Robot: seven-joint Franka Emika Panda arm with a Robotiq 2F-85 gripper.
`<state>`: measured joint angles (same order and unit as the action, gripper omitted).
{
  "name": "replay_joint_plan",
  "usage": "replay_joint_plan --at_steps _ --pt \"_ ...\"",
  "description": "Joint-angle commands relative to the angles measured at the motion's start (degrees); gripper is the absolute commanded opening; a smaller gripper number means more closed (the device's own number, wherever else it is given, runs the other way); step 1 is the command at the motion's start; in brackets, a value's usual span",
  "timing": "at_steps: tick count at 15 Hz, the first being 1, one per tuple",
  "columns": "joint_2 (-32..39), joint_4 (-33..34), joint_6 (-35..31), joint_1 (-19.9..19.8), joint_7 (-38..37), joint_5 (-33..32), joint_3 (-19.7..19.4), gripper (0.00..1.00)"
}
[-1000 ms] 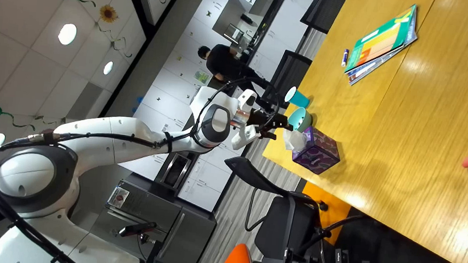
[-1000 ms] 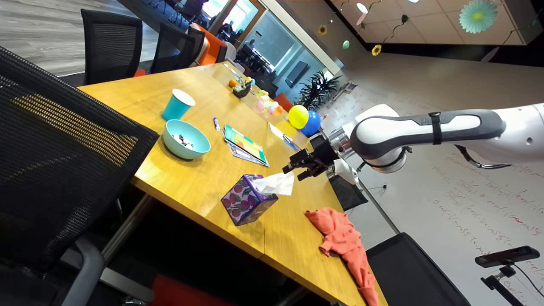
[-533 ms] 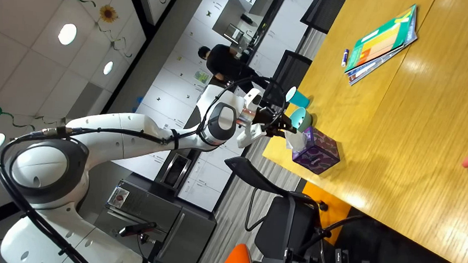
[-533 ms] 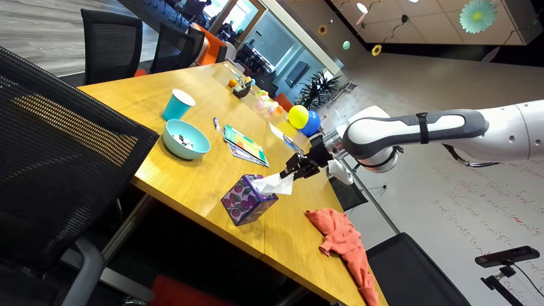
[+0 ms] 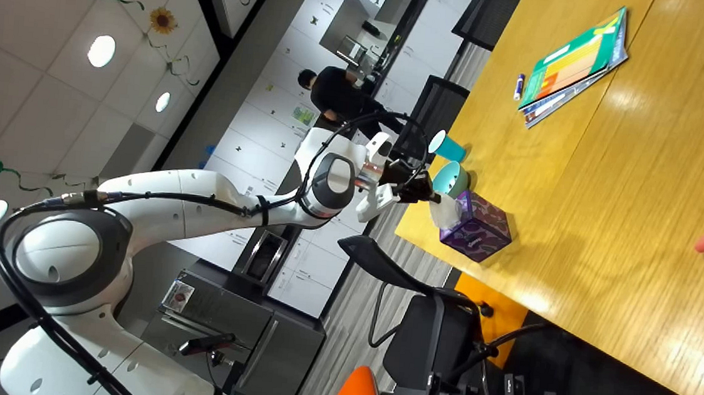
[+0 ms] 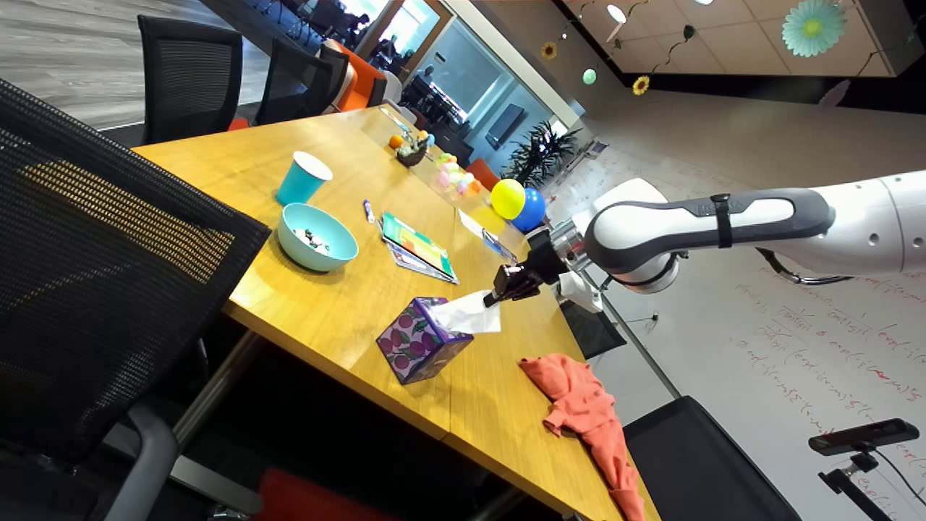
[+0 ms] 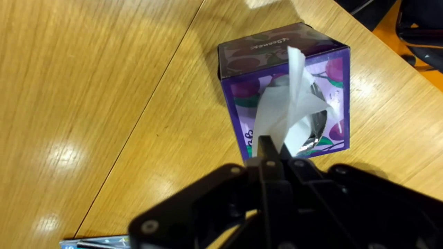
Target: Take a tissue out of the tissue box and use it to wipe the table
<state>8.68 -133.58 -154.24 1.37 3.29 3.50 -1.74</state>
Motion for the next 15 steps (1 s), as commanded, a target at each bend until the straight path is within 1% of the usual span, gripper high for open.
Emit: replay_joint_plan --at_steps 1,4,7,9,11,12,15 --pt "-5.7 -3.6 -0.3 1.4 -7.7 -9.1 -0.8 0.0" --pt "-10.8 -5.2 -0.4 1.9 -15.6 -18.3 -0.2 0.0" --pt "-16.0 -6.1 -0.5 1.3 -20.8 -23.3 2.0 0.0" --pt "-19.5 -6.6 -1.3 -0.2 -26.1 -28.3 3.9 0.0" --pt "-22.8 -6.7 -1.0 -2.7 -32.5 -34.4 6.2 0.0" --pt "-24.6 -6.7 -0.2 -2.7 -37.1 -38.7 5.8 0.0" --pt "-29.2 -7.5 2.3 -7.2 -49.1 -49.7 7.3 0.0"
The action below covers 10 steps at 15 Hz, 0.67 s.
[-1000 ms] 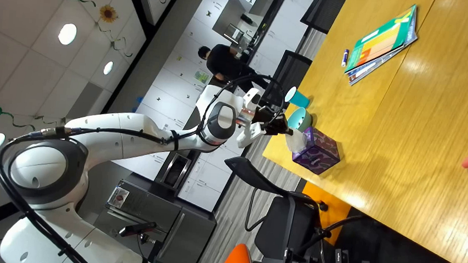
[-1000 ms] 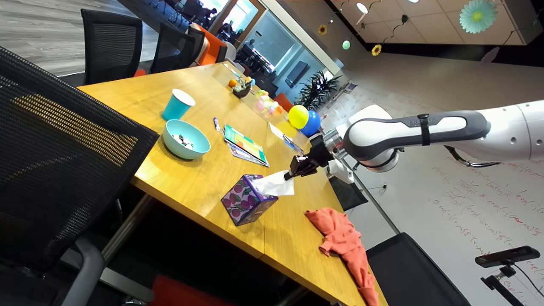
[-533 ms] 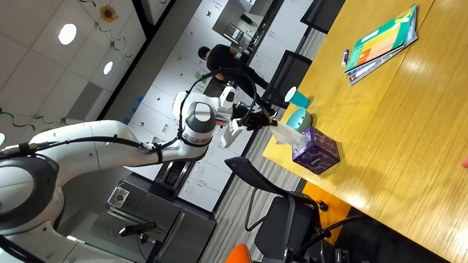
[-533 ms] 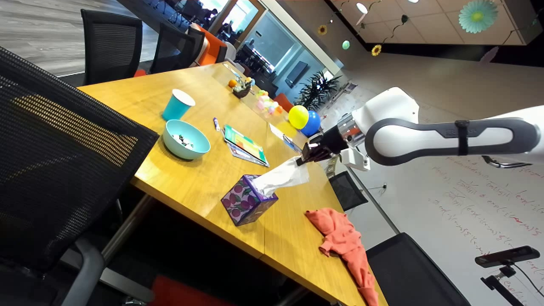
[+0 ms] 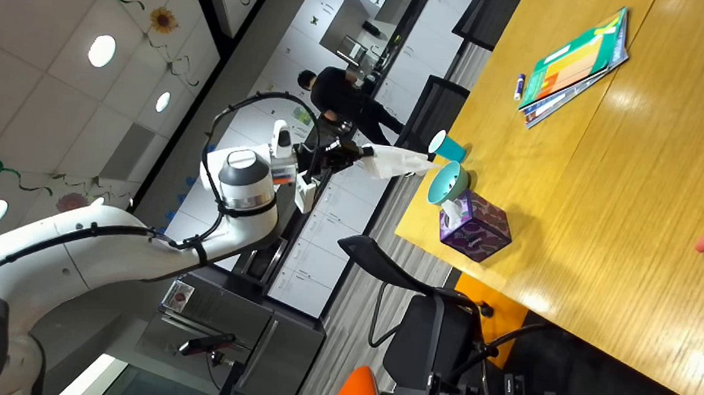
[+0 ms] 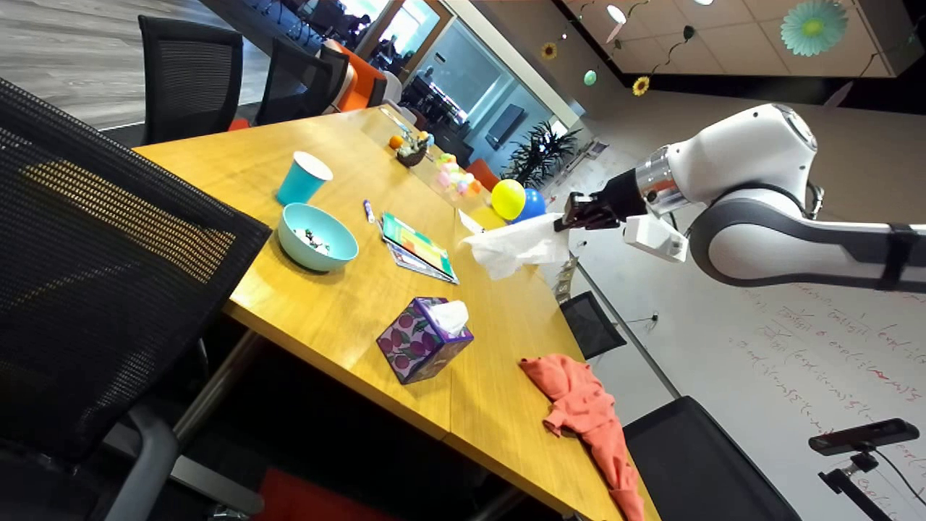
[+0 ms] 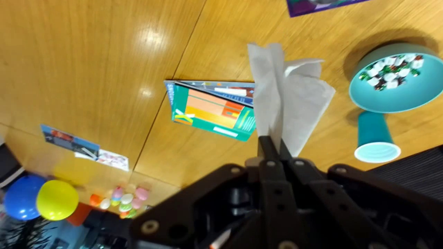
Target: Take a tissue out of the tissue box and use it to wipe the table
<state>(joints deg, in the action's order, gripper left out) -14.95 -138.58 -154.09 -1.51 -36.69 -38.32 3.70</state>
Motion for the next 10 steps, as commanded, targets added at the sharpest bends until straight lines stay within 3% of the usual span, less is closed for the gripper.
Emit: replay_joint_plan --at_steps 1,3,5,7,10 --pt "-6.8 -3.2 3.0 -5.9 -12.5 -10.7 2.0 0.0" --pt "-8.4 -4.5 5.3 -8.3 -17.4 -14.4 1.5 0.0" --pt "-8.1 -5.8 7.4 -9.2 -17.3 -12.8 -0.3 0.0" --pt "-5.8 -7.5 4.2 -7.2 -10.0 -5.1 -5.1 0.0" --pt "-1.9 -8.8 1.3 -8.3 -3.6 3.2 -7.7 0.0"
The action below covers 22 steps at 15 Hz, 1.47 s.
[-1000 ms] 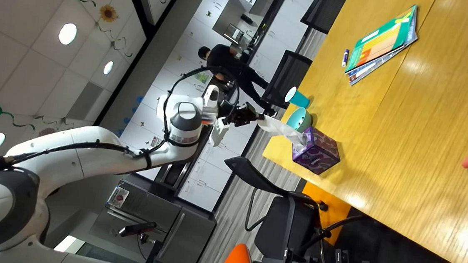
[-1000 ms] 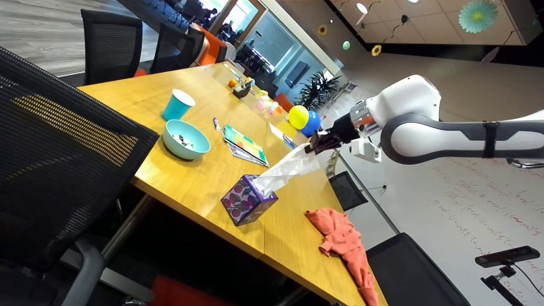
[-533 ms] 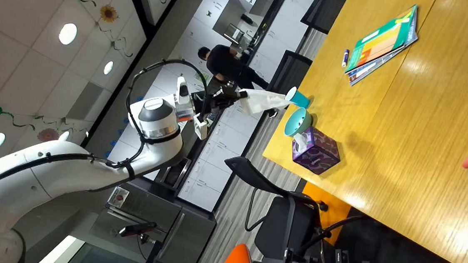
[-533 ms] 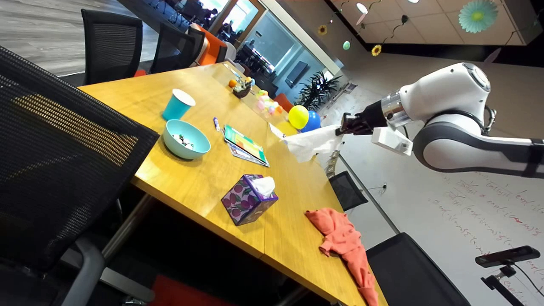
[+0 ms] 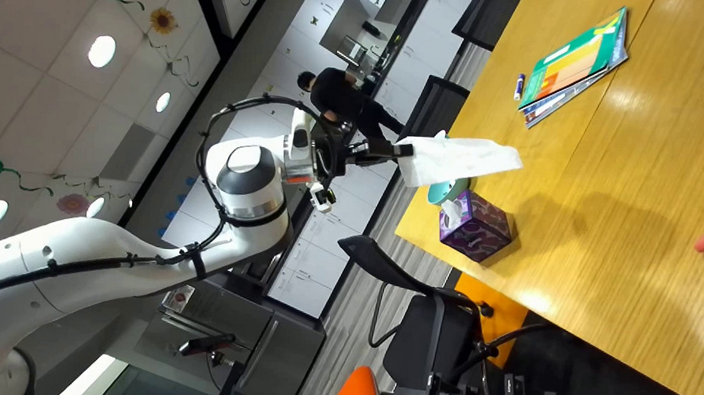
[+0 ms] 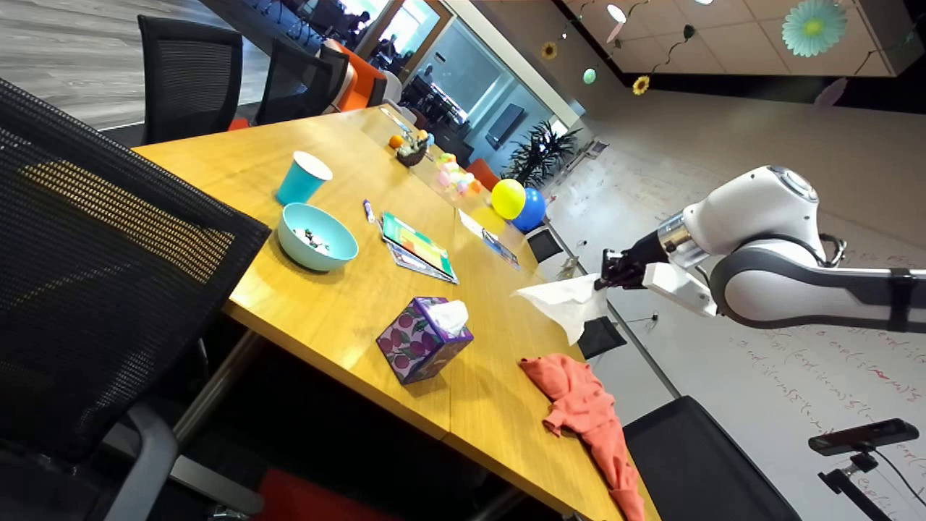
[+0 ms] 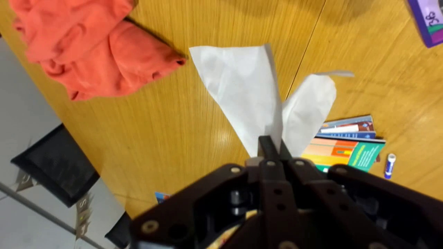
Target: Take a tissue out of the tissue box and use it to wipe the table
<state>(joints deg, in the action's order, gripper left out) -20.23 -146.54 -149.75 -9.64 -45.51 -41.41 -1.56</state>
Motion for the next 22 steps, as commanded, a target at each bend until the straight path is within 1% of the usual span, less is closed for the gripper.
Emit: replay_joint_plan --at_steps 1,4,6,9,10,13,15,16,19,22 --pt "5.2 -0.9 -3.8 -0.9 6.9 8.5 -2.9 0.0" --pt "10.4 -0.2 -4.7 -1.7 12.1 15.7 -3.9 0.0" --pt "14.2 0.4 -4.0 0.0 19.5 25.7 -5.4 0.0" --pt "18.9 2.0 -2.5 0.1 27.2 35.4 -5.6 0.0" --pt "20.7 2.6 -3.2 -0.2 28.7 36.9 -5.7 0.0" --pt "26.0 4.9 -5.0 -0.7 29.1 37.5 -6.6 0.0" --pt "29.2 6.2 -6.2 -0.4 26.9 36.2 -7.6 0.0" --pt "25.8 4.0 -4.7 0.2 27.6 36.3 -7.8 0.01" --pt "29.1 5.7 -5.5 0.4 27.8 36.5 -8.5 0.01" --pt "29.4 6.1 -5.5 0.5 27.8 36.6 -8.5 0.0"
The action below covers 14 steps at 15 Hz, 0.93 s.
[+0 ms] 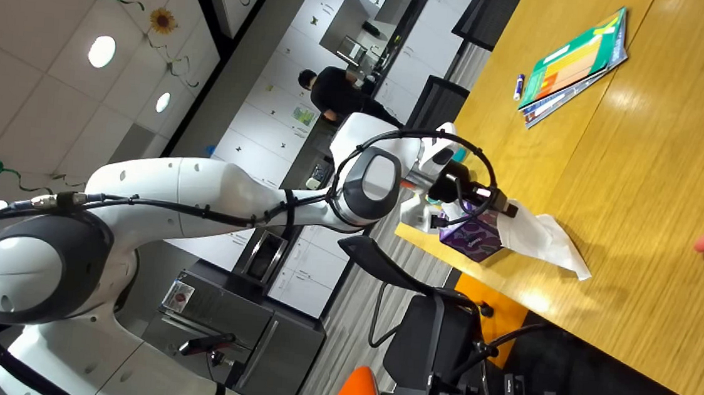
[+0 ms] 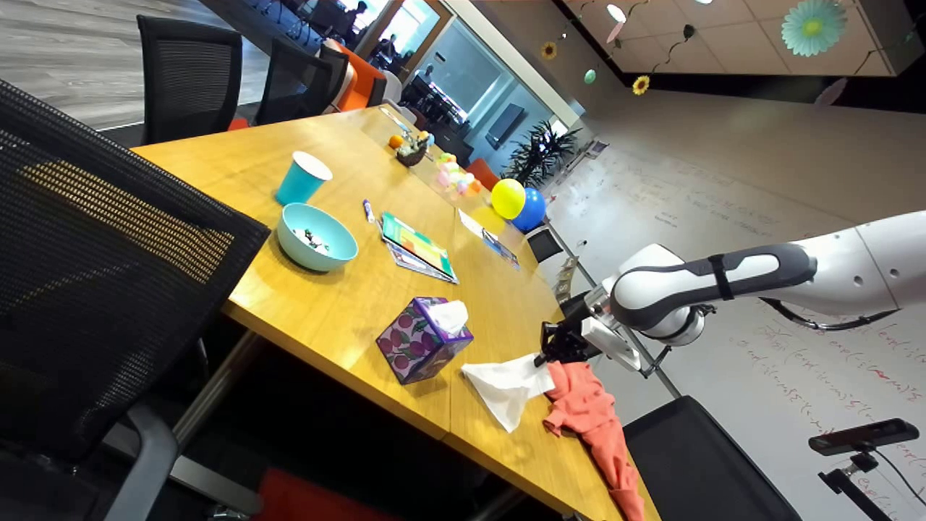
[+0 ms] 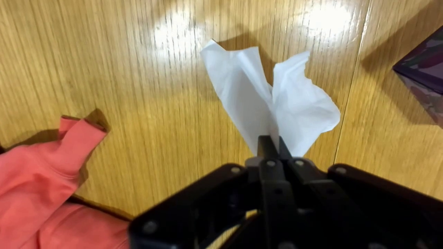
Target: Take a tissue out of the tissue box and use it to wipe the table
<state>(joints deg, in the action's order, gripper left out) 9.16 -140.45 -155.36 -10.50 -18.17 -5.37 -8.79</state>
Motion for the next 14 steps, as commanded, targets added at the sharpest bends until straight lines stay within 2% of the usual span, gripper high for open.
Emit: replay_joint_plan --at_steps 1,5,9,14 --pt "1.4 1.1 0.1 1.2 0.7 1.4 -1.1 0.0" --pt "7.1 3.9 -2.9 0.9 1.6 4.6 -0.6 0.0" --pt "13.2 7.2 -7.1 -0.5 5.2 11.3 1.3 0.0" --pt "20.5 12.5 -8.2 -0.7 5.6 15.0 1.4 0.0"
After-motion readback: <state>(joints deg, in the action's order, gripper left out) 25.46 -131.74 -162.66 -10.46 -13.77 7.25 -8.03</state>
